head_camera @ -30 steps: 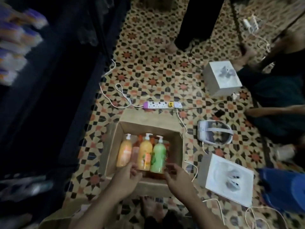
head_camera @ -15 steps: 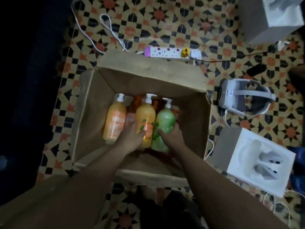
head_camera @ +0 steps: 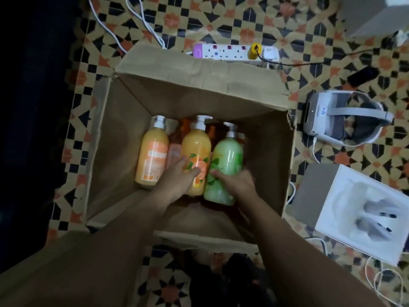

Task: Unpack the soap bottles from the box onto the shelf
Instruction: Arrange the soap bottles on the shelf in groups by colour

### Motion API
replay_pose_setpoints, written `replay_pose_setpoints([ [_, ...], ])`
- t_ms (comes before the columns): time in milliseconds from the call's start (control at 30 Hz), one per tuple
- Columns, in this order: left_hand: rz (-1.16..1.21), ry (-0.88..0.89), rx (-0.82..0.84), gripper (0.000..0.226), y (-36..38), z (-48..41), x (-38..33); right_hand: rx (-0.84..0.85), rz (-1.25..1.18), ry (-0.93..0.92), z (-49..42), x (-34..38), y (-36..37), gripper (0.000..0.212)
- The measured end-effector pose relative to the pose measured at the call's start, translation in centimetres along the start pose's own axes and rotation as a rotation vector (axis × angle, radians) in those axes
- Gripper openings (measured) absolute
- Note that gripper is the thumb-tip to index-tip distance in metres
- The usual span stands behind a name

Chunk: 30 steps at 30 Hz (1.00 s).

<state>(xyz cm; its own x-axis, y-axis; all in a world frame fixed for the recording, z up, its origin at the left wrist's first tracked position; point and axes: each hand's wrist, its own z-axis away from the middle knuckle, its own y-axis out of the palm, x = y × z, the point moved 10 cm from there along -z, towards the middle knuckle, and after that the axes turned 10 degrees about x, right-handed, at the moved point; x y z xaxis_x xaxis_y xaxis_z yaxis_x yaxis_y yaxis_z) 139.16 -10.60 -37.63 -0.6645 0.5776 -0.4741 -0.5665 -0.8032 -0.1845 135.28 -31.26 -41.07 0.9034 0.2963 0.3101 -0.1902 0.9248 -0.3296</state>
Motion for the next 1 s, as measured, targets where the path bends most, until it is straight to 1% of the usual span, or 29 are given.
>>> replay_pose_setpoints([
  [33, 0.002, 0.026, -0.048, 0.059, -0.4, 0.2, -0.4, -0.016, -0.017, -0.018, 0.9, -0.1, -0.3, 0.095],
  [67, 0.045, 0.046, -0.06, 0.06, -0.3, 0.4, -0.8, -0.027, -0.027, -0.035, 1.7, 0.0, -0.6, 0.095],
  [100, 0.122, 0.045, -0.016, 0.066, 0.4, 0.6, -1.1, -0.029, -0.025, -0.055, 3.1, 0.3, -0.9, 0.093],
  [167, 0.281, 0.019, 0.145, 0.097, 2.9, 0.8, -1.9, 0.011, -0.005, -0.092, 5.3, 0.9, -0.8, 0.084],
  [200, 0.315, 0.011, 0.182, 0.112, 3.7, 0.7, -2.1, 0.037, 0.01, -0.125, 6.3, 1.4, -0.3, 0.081],
  [233, 0.33, 0.014, 0.17, 0.121, 3.9, 0.6, -2.2, 0.05, 0.027, -0.172, 7.3, 2.1, 0.2, 0.079],
  [267, 0.355, 0.033, 0.115, 0.124, 3.5, 0.3, -2.3, 0.052, 0.039, -0.223, 8.2, 2.8, 0.7, 0.079],
  [333, 0.414, 0.062, 0.002, 0.114, 1.7, 0.0, -1.7, 0.059, 0.03, -0.302, 9.3, 4.0, 1.9, 0.078],
  [400, 0.43, 0.078, -0.041, 0.102, 0.3, 0.5, -1.3, 0.14, -0.004, -0.337, 9.2, 4.4, 3.0, 0.072],
  [467, 0.416, 0.075, -0.093, 0.091, -1.3, 1.1, -0.7, 0.371, -0.116, -0.332, 8.6, 4.3, 4.8, 0.07],
  [500, 0.4, 0.066, -0.126, 0.087, -2.3, 1.3, -0.4, 0.489, -0.207, -0.305, 8.2, 4.0, 5.8, 0.073],
  [533, 0.374, 0.058, -0.162, 0.087, -3.3, 1.4, -0.1, 0.543, -0.278, -0.263, 7.4, 3.6, 6.4, 0.076],
  [567, 0.339, 0.055, -0.194, 0.09, -4.3, 1.6, -0.1, 0.537, -0.312, -0.223, 6.8, 3.2, 6.6, 0.075],
  [600, 0.299, 0.057, -0.222, 0.095, -5.2, 1.6, -0.2, 0.495, -0.303, -0.2, 6.1, 3.1, 6.6, 0.07],
  [633, 0.258, 0.05, -0.243, 0.099, -6.0, 1.5, -0.1, 0.404, -0.218, -0.194, 5.2, 3.2, 6.3, 0.063],
  [667, 0.223, 0.039, -0.267, 0.1, -6.6, 1.5, 0.1, 0.293, -0.079, -0.193, 4.4, 3.4, 5.9, 0.06],
  [700, 0.196, 0.029, -0.291, 0.098, -7.3, 1.4, 0.3, 0.209, 0.037, -0.204, 3.8, 3.9, 5.8, 0.063],
  [733, 0.184, 0.022, -0.313, 0.096, -7.8, 1.3, 0.6, 0.158, 0.112, -0.2, 3.3, 4.4, 6.0, 0.074],
  [800, 0.187, 0.01, -0.336, 0.1, -8.4, 1.2, 1.4, 0.142, 0.148, -0.141, 2.2, 5.0, 7.1, 0.1],
  [833, 0.181, 0.003, -0.35, 0.105, -8.7, 1.1, 1.8, 0.144, 0.156, -0.118, 1.5, 5.5, 7.8, 0.107],
  [900, 0.146, -0.017, -0.384, 0.109, -8.9, 1.1, 2.4, 0.137, 0.148, -0.061, 0.3, 6.1, 8.6, 0.111],
  [1000, 0.094, -0.033, -0.427, 0.102, -9.1, 1.1, 3.3, 0.055, 0.109, 0.045, -0.8, 6.1, 8.7, 0.109],
])
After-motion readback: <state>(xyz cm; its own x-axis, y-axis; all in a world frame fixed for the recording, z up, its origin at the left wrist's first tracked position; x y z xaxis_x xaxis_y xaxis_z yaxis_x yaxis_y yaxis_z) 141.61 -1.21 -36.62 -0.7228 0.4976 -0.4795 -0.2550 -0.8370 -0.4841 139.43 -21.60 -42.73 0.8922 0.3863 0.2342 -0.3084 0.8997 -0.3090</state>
